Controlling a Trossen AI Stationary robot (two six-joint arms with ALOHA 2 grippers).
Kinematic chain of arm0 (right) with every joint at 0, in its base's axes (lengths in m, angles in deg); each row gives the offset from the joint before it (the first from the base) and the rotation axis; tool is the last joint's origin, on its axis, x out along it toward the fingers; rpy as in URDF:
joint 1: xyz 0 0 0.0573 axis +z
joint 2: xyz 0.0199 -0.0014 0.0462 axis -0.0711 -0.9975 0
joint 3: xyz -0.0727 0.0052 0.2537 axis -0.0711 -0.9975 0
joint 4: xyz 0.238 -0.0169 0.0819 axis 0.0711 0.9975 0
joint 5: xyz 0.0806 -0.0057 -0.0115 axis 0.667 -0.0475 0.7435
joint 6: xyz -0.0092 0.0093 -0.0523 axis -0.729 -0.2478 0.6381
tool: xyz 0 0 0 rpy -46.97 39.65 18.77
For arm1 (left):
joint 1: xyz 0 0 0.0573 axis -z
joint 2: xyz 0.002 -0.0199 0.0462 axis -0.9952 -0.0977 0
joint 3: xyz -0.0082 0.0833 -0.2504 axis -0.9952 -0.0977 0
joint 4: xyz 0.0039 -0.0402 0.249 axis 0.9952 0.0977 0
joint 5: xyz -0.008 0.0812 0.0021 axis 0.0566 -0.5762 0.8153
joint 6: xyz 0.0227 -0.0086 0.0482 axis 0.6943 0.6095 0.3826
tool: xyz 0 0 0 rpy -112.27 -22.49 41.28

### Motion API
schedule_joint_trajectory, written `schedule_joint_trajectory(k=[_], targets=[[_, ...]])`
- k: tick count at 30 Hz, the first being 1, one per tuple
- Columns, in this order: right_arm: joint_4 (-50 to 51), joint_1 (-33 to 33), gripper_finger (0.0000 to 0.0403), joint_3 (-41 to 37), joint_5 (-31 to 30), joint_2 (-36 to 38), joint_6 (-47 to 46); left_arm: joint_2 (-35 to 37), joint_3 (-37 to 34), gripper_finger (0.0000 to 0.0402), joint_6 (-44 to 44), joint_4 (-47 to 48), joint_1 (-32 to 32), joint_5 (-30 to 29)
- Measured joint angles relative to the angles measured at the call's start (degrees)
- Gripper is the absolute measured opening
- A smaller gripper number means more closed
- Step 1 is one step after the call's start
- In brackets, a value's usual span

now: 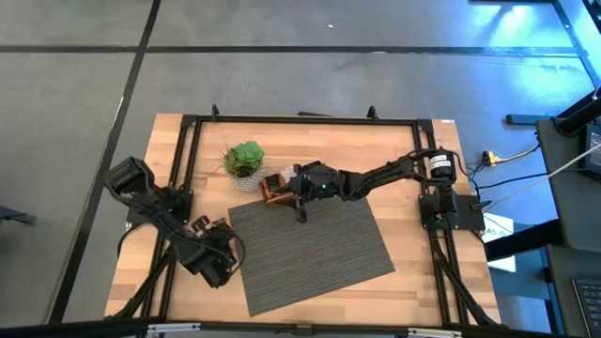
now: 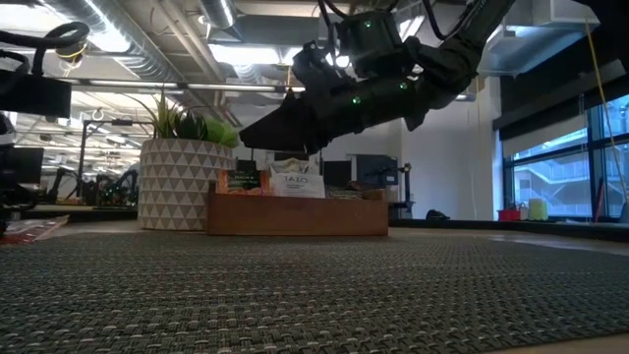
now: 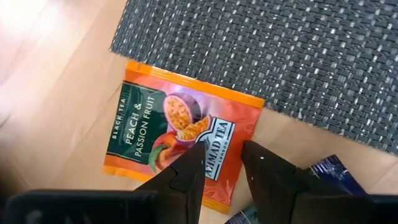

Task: Pick & Place Tea
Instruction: Put the orange tea bag into the left slot of the wooden organizer

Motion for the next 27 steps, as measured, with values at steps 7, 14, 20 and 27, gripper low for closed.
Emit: schedule_joint_trajectory(k=[7, 14, 20, 27], targets=[[-5.6, 0.4, 0.0155, 0.0, 0.0, 0.0, -16.6, -0.2, -0.2, 0.0109, 2.1, -1.6, 3.0, -2.4], [-3.2, 4.5, 0.0155, 3.0, -0.4, 0.0, -13.7, -0.3, -0.2, 0.0109, 5.5, -3.3, 5.7, -3.8], [13.1, 7.3, 0.0155, 16.4, -4.3, -3.4, -12.2, -0.3, -0.2, 0.0109, 16.1, -6.2, 6.2, -5.1], [22.0, 8.0, 0.0155, 30.3, -6.3, -15.0, -17.5, -0.3, -0.2, 0.0109, 32.2, -10.7, 6.6, -5.7]])
